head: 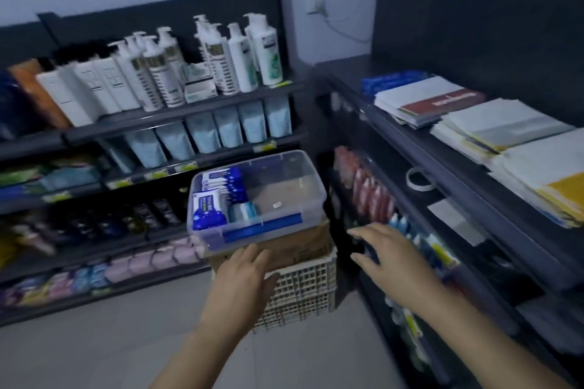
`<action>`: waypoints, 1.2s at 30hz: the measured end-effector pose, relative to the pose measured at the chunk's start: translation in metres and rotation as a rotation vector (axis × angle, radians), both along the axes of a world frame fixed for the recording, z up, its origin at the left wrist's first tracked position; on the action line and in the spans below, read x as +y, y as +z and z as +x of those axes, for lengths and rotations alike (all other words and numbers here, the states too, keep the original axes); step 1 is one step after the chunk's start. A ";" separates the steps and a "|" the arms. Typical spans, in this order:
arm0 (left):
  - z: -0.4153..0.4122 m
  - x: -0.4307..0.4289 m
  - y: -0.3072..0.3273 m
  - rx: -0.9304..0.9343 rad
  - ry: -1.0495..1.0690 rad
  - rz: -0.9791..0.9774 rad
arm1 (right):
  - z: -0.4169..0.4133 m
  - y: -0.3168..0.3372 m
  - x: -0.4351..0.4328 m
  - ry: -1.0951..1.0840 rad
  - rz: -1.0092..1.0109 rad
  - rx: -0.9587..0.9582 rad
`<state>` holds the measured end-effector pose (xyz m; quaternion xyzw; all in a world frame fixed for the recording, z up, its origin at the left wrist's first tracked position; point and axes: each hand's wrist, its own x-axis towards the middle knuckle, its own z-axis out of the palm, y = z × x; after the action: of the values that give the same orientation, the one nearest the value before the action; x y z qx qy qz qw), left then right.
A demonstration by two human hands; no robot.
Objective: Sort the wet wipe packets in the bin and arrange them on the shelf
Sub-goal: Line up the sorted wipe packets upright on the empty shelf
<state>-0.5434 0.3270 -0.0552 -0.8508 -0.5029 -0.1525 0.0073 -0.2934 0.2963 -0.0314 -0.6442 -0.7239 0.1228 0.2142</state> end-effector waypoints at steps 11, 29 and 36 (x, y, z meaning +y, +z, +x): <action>-0.019 0.149 -0.025 -0.028 0.329 -0.110 | -0.029 -0.021 0.240 0.270 -0.091 0.001; -0.129 0.361 -0.104 -0.053 0.235 -0.225 | -0.165 -0.174 0.429 -0.013 -0.777 0.230; -0.140 0.393 -0.121 -0.097 0.146 -0.231 | -0.193 -0.240 0.440 -0.167 -0.878 0.309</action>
<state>-0.6839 0.7205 -0.1762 -0.7987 -0.5774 -0.1335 -0.1041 -0.4868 0.7366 -0.2714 -0.7039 -0.5090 0.4941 0.0361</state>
